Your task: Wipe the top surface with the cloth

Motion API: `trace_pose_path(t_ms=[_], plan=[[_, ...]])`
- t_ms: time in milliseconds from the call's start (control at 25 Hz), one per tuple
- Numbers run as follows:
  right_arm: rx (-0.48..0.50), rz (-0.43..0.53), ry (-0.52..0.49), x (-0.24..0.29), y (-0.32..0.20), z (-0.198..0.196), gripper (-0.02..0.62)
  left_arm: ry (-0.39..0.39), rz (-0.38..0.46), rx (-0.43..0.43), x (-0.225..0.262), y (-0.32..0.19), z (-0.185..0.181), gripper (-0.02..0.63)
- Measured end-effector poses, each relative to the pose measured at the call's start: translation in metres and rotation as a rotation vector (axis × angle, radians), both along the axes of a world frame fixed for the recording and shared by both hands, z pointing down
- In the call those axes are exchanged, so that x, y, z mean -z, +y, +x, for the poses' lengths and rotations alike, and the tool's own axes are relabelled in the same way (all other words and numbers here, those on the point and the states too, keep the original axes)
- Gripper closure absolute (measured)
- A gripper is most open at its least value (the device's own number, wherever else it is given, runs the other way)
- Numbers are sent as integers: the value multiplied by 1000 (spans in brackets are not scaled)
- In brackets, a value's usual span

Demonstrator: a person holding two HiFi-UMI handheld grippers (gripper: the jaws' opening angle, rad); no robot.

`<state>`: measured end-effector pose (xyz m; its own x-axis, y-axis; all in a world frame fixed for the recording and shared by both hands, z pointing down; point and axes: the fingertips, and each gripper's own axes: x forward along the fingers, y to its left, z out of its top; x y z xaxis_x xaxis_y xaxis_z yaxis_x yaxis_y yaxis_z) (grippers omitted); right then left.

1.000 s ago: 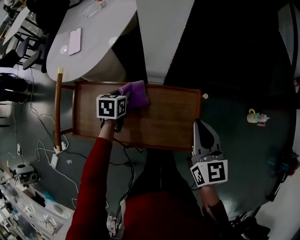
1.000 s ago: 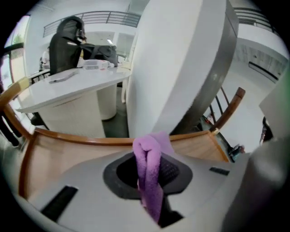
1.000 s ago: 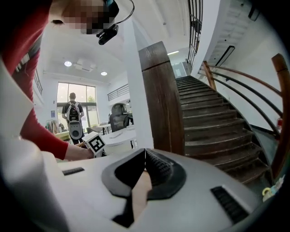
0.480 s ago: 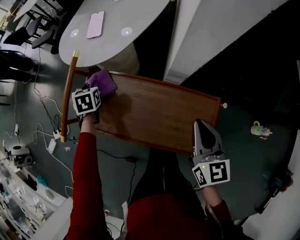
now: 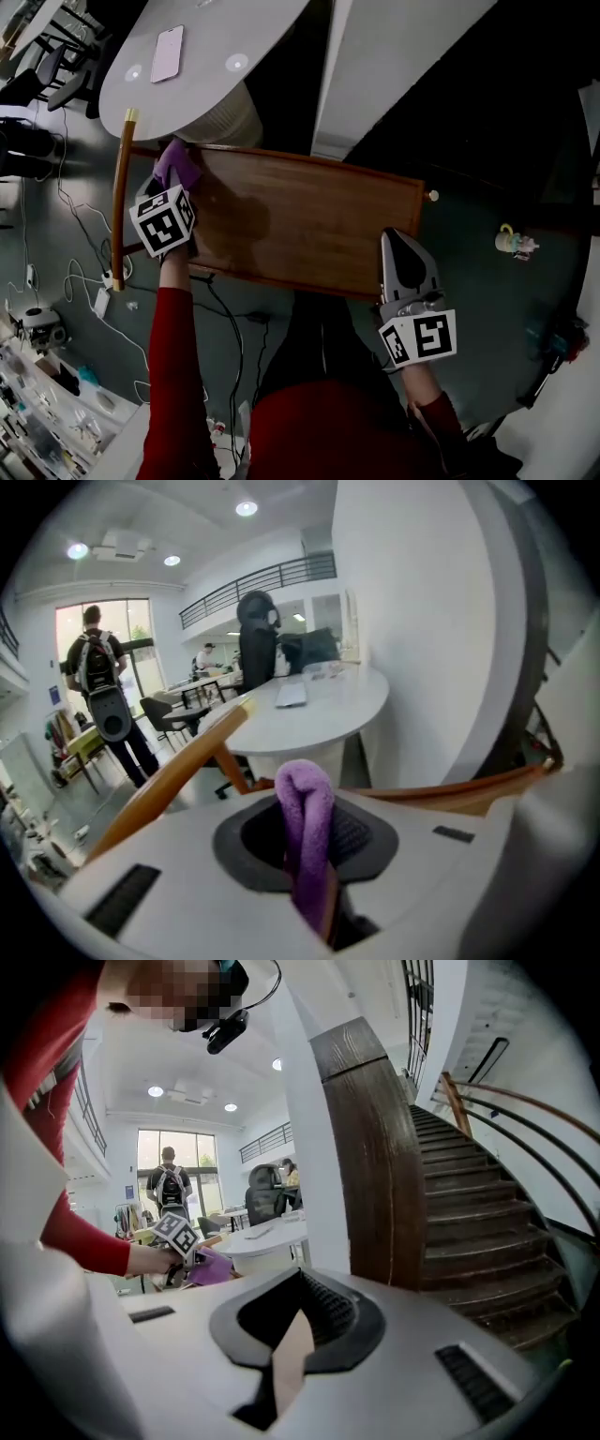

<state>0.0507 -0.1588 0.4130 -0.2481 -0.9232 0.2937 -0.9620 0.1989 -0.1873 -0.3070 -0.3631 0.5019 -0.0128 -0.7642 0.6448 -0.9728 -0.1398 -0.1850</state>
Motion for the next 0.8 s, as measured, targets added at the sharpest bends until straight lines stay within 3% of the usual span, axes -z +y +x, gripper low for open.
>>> trace_pose_path(t_ms=[160, 320, 400, 560, 800], plan=[[-78, 28, 12, 12, 19, 16, 583, 194, -14, -279, 31, 53, 121, 543], [-176, 55, 14, 23, 42, 42, 583, 470, -163, -563, 41, 126, 262, 543], [-218, 63, 22, 27, 55, 54, 583, 561, -246, -674, 38, 163, 318, 543], [-284, 61, 36, 29, 79, 71, 583, 586, -354, -790, 19, 206, 379, 543], [-273, 41, 38, 20, 88, 76, 583, 504, -459, -777, -34, 211, 388, 543]])
